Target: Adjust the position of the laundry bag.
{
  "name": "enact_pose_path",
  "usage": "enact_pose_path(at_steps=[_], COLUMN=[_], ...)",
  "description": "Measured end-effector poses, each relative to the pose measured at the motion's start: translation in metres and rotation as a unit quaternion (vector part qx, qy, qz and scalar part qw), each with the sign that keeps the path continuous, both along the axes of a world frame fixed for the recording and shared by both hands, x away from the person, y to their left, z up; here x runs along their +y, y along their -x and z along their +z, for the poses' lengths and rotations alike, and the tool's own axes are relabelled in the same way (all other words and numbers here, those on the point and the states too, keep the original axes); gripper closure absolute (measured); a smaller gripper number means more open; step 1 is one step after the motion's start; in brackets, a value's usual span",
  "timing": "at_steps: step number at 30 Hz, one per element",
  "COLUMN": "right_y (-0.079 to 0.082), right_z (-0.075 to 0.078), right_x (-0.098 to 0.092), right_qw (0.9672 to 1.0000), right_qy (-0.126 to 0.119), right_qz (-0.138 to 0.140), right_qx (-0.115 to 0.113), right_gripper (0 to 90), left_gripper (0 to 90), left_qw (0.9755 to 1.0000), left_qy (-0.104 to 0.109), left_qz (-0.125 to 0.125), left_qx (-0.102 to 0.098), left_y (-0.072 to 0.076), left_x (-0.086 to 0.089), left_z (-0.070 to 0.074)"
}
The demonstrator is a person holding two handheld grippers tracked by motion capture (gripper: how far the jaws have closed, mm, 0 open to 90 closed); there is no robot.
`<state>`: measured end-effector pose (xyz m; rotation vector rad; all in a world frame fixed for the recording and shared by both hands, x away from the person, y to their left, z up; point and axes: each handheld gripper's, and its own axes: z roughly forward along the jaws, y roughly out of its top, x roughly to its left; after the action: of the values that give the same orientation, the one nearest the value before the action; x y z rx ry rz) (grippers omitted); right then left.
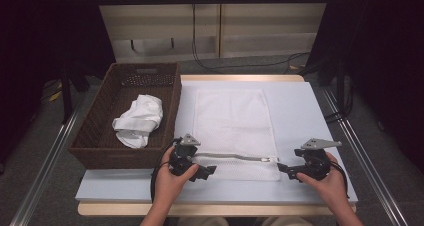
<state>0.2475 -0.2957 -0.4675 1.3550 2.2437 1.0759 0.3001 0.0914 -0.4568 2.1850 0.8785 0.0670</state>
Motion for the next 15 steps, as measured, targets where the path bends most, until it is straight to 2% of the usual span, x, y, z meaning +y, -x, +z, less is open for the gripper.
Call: enact_pose_path(at_steps=[4,6,8,13,15], right_y=[-0.0001,-0.0004,-0.0004,-0.0013,-0.0017], right_z=[0.0008,0.0018,0.0026,0.0029,0.0036], right_x=[-0.0012,-0.0012,-0.0017,-0.0016,-0.0017], right_qw=[1.0000,1.0000,1.0000,1.0000,1.0000], right_qy=[0.003,-0.001,-0.001,-0.002,-0.003], right_qz=[-0.003,-0.001,-0.001,-0.002,-0.002], right_qx=[-0.001,-0.003,-0.002,-0.003,-0.001], right_gripper=[10.9,10.9,10.9,10.9,10.9], left_gripper=[1.9,1.9,1.9,1.9,1.9], left_qw=[1.0000,1.0000,1.0000,1.0000,1.0000], left_qy=[-0.007,0.000,-0.004,0.005,0.007], left_qz=[0.000,0.000,-0.002,0.000,-0.001], left_qx=[-0.001,0.001,0.000,0.009,0.006], left_y=[-0.0007,-0.0005,-0.0008,-0.0023,-0.0034], left_x=[-0.0004,-0.0022,-0.0027,-0.0060,-0.0067], left_z=[0.0012,0.0011,0.0011,0.0012,0.0023])
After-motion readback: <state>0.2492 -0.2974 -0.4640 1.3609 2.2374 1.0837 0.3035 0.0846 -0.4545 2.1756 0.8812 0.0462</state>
